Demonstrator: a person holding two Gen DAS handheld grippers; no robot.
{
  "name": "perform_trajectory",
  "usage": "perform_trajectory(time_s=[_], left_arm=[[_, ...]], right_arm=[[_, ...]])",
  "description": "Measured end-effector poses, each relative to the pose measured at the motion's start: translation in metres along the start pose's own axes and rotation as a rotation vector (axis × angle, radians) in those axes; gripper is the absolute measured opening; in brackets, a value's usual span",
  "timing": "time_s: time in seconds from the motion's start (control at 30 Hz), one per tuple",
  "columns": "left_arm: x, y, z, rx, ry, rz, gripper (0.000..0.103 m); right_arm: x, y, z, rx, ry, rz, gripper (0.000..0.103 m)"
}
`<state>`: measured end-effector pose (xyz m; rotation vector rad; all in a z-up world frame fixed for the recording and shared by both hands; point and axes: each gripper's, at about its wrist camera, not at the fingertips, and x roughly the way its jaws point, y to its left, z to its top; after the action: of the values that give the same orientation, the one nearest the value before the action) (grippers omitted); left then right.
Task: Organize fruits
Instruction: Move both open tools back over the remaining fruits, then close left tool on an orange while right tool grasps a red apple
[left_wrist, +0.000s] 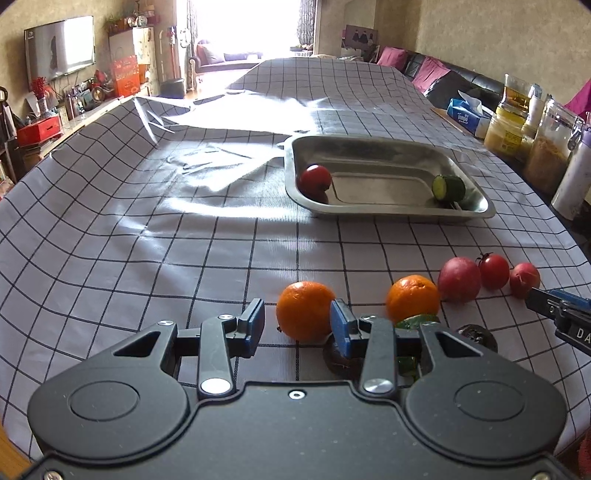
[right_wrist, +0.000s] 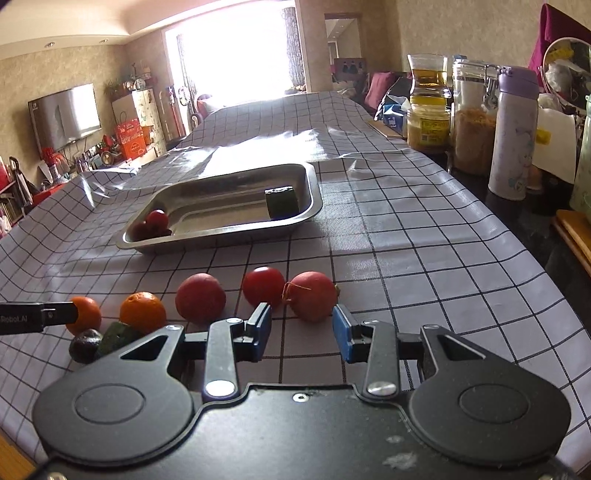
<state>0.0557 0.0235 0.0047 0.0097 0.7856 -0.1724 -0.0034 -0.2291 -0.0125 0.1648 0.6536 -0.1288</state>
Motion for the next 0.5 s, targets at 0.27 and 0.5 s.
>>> perform_trajectory(time_s=[0.27, 0.5], left_arm=[[0.007, -0.006, 0.001, 0.02, 0.006, -0.001, 0.05], [0.015, -0.009, 0.001, 0.022, 0.02, 0.004, 0.053]], right_arm=[[0.009, 0.004, -0.001, -0.021, 0.001, -0.028, 0.04], [0.016, 0.003, 0.0, -0.019, 0.006, -0.034, 0.04]])
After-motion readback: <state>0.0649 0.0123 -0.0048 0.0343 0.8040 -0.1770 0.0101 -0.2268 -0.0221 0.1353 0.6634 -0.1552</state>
